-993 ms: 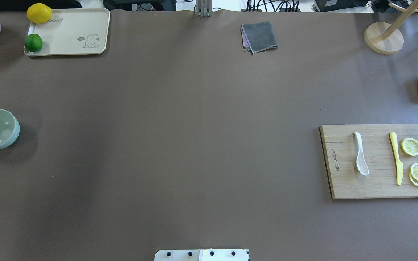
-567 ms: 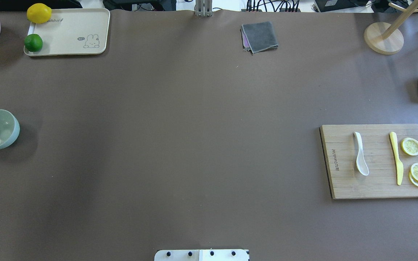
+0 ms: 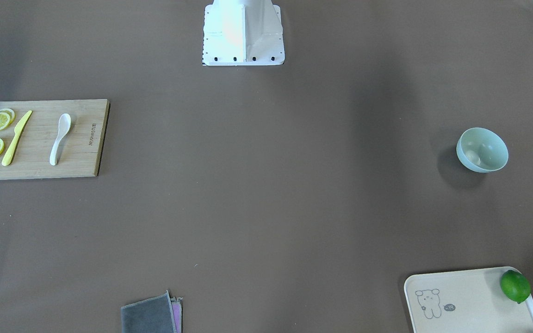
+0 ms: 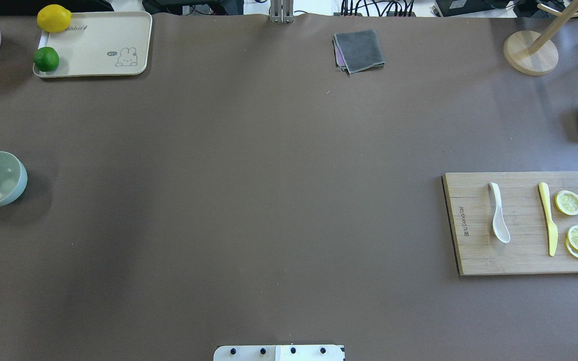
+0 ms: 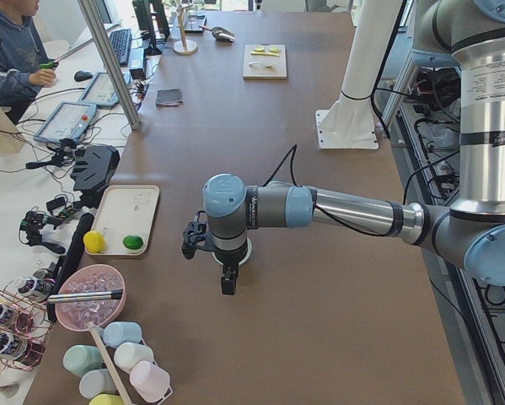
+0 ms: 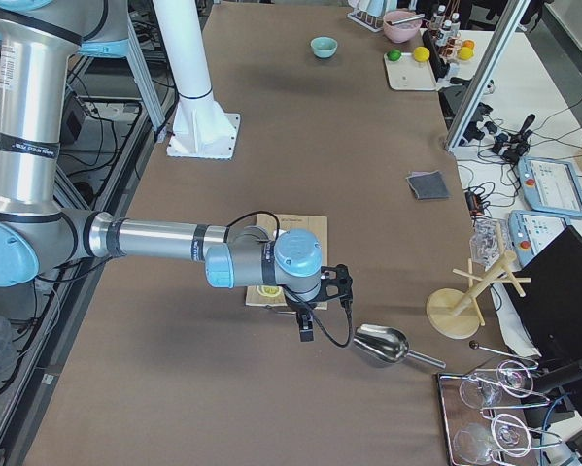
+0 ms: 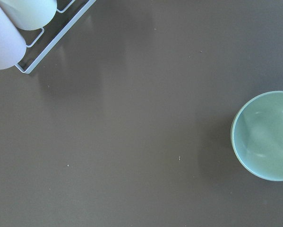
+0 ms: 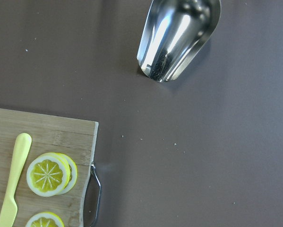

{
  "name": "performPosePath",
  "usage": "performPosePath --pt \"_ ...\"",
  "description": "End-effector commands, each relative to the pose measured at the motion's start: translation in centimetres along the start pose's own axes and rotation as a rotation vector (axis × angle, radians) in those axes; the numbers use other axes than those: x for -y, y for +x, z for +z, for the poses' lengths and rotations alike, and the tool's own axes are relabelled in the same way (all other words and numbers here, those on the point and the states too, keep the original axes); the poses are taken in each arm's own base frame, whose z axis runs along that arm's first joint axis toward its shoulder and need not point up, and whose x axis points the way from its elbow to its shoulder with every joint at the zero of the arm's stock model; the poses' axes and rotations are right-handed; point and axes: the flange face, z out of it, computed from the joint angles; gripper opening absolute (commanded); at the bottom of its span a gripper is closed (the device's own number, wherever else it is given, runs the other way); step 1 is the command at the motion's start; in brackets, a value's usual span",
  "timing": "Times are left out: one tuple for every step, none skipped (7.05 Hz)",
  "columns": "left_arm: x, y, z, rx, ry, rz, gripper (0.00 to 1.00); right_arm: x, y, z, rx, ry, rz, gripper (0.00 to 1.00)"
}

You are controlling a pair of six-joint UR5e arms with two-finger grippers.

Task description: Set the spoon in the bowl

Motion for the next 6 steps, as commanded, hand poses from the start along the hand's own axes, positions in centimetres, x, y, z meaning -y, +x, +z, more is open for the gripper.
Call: performPosePath --pt "0.29 0.14 -0.22 0.003 0.008 0.008 0.98 0.0 0.0 0.0 0.0 0.0 0.0 1.0" --pt "0.07 0.06 -0.08 0.002 0.014 0.013 0.98 0.0 0.0 0.0 0.0 0.0 0.0 1.0" --pt "0.1 0.04 -0.06 0.004 0.033 0.024 0.98 -0.08 0.02 0.04 0.002 -0.001 0.0 1.0" --pt "0.25 -0.01 -0.14 0.007 0.055 0.038 0.98 -0.08 0.02 0.04 0.002 -0.001 0.0 1.0" --pt "-0.34 -0.41 0.43 0.004 0.051 0.035 0.98 -0.08 0.02 0.04 0.002 -0.001 0.001 1.0" --pt "-0.55 -0.48 0.53 0.004 0.049 0.03 0.98 -0.08 0.02 0.04 0.002 -0.001 0.001 1.0"
